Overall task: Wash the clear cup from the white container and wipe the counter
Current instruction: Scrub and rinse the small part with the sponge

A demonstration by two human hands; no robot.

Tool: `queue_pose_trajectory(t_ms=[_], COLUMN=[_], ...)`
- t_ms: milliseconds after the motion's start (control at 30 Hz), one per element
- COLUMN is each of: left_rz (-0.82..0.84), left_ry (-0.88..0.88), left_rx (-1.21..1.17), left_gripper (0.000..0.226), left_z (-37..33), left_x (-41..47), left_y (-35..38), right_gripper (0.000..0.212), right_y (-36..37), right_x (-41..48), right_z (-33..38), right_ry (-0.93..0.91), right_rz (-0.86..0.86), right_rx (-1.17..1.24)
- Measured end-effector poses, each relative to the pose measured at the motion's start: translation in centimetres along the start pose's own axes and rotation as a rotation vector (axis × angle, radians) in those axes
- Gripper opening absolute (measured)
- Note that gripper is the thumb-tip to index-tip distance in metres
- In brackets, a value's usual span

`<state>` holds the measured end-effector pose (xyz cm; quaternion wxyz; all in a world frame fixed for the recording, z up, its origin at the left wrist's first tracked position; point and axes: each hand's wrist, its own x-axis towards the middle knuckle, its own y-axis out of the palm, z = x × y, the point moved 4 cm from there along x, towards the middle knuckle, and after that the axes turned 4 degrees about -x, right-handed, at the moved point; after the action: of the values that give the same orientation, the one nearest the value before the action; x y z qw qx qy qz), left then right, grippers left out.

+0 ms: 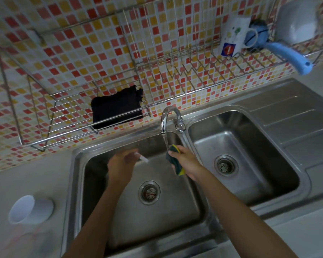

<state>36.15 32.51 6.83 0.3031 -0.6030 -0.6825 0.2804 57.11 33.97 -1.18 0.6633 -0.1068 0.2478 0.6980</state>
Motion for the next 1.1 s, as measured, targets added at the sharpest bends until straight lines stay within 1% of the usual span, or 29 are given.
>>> queue_pose_trajectory(t_ms=[67, 133, 233, 333, 500, 600, 700, 733, 767, 833, 867, 933, 967, 1033, 1100], left_rz=[-0.031, -0.056, -0.072, -0.076, -0.075, -0.069, -0.067, -0.068, -0.069, -0.063, -0.061, -0.06, -0.063, -0.075, -0.107], left_ry=[-0.04, -0.056, -0.065, -0.071, -0.057, -0.038, -0.023, -0.015, -0.008, -0.011, -0.01, -0.006, -0.006, 0.005, 0.03], left_rx=[-0.019, -0.021, -0.02, -0.027, -0.047, -0.055, -0.076, -0.079, -0.077, -0.073, -0.074, -0.078, -0.081, -0.079, -0.041], left_gripper=[0.014, 0.016, 0.018, 0.018, 0.016, 0.016, 0.014, 0.014, 0.014, 0.015, 0.015, 0.014, 0.014, 0.013, 0.011], left_z=[1.6, 2.7, 3.5, 4.0, 3.8, 3.6, 3.3, 3.2, 3.1, 3.0, 3.0, 2.9, 2.8, 2.6, 2.5], left_x=[-0.5, -0.9, -1.3, -1.5, -1.8, -2.0, -2.4, -2.6, -2.7, -2.9, -3.0, -3.0, -3.1, -3.0, -3.0], left_y=[-1.2, -2.1, -2.8, -2.7, -2.0, -1.6, -1.2, -1.1, -1.0, -0.8, -0.8, -0.9, -1.0, -1.6, -2.4], right_gripper=[0.009, 0.008, 0.015, 0.022, 0.034, 0.039, 0.035, 0.034, 0.033, 0.029, 0.03, 0.03, 0.029, 0.027, 0.027], right_y=[0.8, 1.3, 1.6, 1.9, 2.2, 1.8, 0.3, -0.1, -0.5, -0.6, -0.7, -1.0, -1.2, -2.0, -2.5], right_x=[0.2, 0.4, 0.6, 0.7, 1.2, 1.9, 3.6, 4.1, 4.6, 5.6, 6.3, 7.2, 7.3, 7.1, 6.2], right_z=[0.5, 0.6, 0.5, 0.8, 1.2, 1.4, 2.1, 2.6, 3.0, 3.9, 4.2, 4.8, 5.2, 5.8, 6.1], right_ry=[-0.025, -0.048, -0.085, -0.121, -0.109, -0.1, -0.16, -0.168, -0.155, -0.114, -0.105, -0.111, -0.117, -0.119, -0.114], right_rz=[0.028, 0.048, 0.025, 0.034, 0.011, -0.054, -0.22, -0.265, -0.283, -0.239, -0.217, -0.221, -0.249, -0.307, -0.298], right_rx=[-0.037, -0.089, -0.196, -0.181, -0.215, -0.265, -0.443, -0.465, -0.423, -0.278, -0.255, -0.308, -0.33, -0.293, -0.211])
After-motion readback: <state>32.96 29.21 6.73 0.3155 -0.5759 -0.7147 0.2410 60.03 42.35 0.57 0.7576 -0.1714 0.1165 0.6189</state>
